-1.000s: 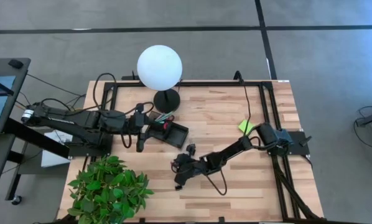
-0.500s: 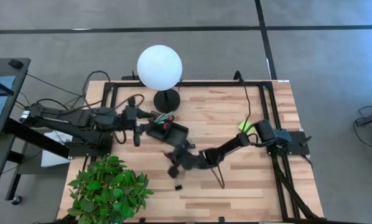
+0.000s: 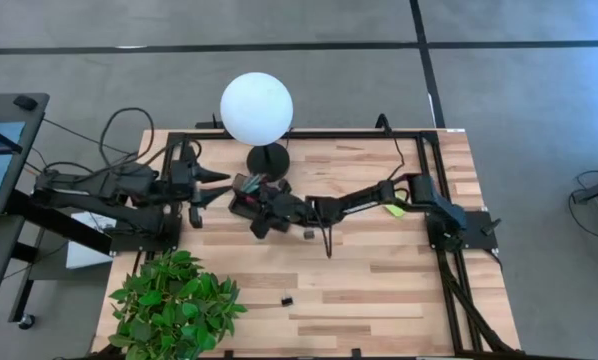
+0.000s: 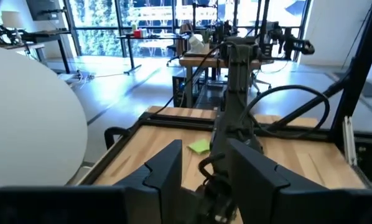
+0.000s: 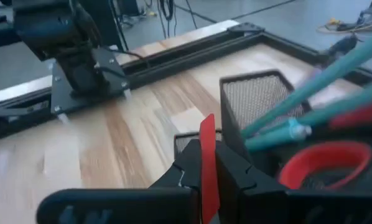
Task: Pick and place office supplies into organizer
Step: Put the red eraser into the black desk organizer
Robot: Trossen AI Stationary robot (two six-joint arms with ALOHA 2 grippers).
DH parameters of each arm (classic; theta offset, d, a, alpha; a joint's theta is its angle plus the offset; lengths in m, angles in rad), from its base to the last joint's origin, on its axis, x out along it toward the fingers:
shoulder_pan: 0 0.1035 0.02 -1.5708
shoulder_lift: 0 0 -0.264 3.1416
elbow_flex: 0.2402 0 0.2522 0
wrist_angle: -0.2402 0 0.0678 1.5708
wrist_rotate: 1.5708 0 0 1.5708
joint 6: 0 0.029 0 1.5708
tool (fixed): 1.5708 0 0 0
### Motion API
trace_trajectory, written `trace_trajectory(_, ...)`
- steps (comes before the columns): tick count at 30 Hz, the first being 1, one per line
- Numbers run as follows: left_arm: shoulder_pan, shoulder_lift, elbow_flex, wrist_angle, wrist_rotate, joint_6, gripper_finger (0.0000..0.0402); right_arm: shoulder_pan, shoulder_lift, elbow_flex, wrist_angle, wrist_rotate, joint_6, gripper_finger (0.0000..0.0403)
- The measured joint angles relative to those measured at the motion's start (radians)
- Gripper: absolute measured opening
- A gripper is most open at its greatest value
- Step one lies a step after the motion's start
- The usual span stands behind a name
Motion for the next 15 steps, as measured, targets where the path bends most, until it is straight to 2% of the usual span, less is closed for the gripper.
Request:
trace_trajectory(8,0.0,-0.008,0.0,-0.054,-0.001,0.025,0.0118,0.029,0.0,0.0,0.027,-0.003,0.0,0.0019)
trace_trajectory(15,0.0,-0.005,0.0,-0.068,-0.001,0.025,0.0118,0.07,0.023,0.007,0.056,0.07,0.027,0.001)
